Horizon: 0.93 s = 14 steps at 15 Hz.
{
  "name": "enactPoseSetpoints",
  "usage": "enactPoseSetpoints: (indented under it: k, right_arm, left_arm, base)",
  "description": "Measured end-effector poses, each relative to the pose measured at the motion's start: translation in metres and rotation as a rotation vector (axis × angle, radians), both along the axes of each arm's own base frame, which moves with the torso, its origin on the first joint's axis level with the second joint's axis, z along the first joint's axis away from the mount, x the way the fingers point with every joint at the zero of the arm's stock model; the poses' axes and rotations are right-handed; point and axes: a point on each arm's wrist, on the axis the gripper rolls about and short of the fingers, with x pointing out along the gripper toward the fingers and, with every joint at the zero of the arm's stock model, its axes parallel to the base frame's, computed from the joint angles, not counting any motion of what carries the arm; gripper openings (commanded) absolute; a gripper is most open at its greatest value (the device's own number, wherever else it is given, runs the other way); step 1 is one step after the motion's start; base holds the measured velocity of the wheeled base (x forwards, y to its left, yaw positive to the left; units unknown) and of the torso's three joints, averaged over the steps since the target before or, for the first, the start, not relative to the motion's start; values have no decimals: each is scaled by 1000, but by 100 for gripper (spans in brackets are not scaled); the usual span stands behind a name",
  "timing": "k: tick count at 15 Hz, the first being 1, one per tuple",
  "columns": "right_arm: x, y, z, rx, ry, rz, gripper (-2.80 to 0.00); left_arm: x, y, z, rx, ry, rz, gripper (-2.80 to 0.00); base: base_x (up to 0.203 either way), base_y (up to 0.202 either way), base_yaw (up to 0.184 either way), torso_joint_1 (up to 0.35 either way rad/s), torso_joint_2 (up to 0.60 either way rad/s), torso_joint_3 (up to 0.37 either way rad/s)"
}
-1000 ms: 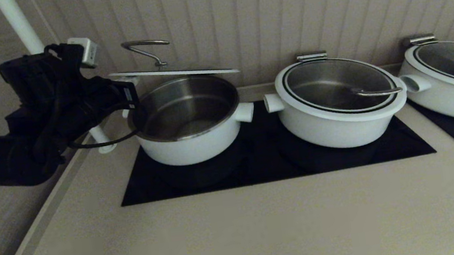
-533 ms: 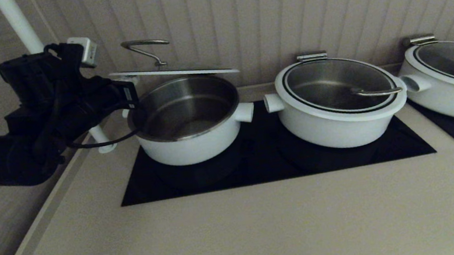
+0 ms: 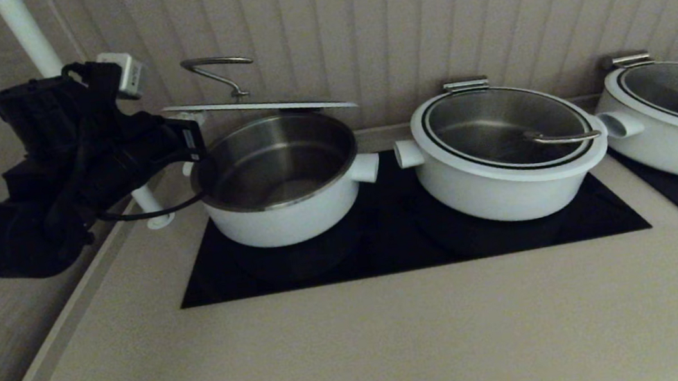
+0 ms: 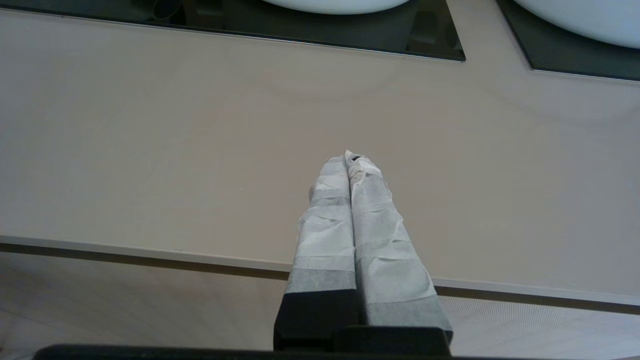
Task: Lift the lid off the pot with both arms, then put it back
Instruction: Open the pot lid completely
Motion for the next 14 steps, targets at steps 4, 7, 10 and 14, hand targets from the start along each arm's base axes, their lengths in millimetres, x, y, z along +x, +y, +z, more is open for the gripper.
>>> enactPoseSetpoints:
  k: [4, 7, 10, 14]
  right_arm:
    - [0, 0, 0, 0, 0, 0, -280]
    - [0, 0, 0, 0, 0, 0, -280]
    - [0, 0, 0, 0, 0, 0, -280]
    - [0, 0, 0, 0, 0, 0, -280]
  left_arm:
    - [-1, 0, 1, 1, -4, 1, -280]
    - [-1, 0, 1, 3, -5, 2, -280]
    - [-1, 0, 1, 5, -4, 1, -280]
    - [-2, 0, 1, 5, -4, 1, -280]
  base:
    - [0, 0, 0, 0, 0, 0]
    - [0, 0, 0, 0, 0, 0]
    - [0, 0, 0, 0, 0, 0]
    - [0, 0, 0, 0, 0, 0]
